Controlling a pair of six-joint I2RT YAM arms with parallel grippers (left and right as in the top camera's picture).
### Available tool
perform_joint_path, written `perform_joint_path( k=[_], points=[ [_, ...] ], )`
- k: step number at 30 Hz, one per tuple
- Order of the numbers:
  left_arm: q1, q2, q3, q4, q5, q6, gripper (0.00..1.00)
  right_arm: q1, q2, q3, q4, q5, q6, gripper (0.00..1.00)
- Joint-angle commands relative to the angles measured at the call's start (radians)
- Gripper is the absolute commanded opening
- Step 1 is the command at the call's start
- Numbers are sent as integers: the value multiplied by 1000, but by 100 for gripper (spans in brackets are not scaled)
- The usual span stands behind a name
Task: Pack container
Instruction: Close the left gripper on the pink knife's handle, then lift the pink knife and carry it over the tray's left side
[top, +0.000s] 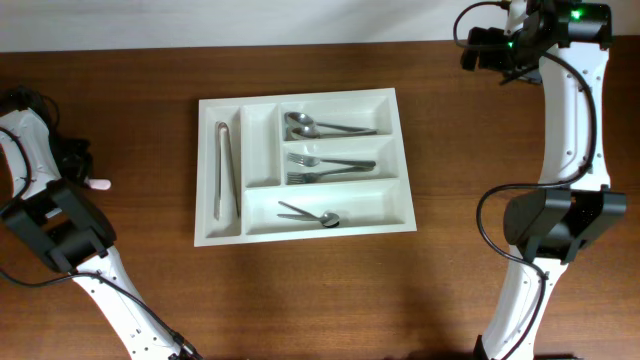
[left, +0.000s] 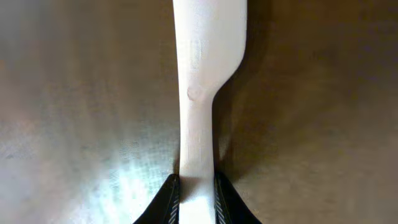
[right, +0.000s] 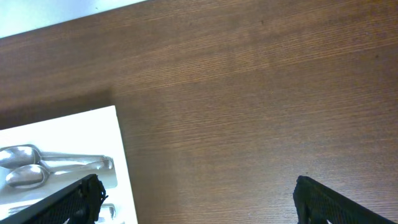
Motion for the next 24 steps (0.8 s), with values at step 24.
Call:
perform_joint_path(
  k=[24],
  points=[
    [-226,76,332,-12,160,596,2,-1,3,-5,0,5,5,99]
  ],
)
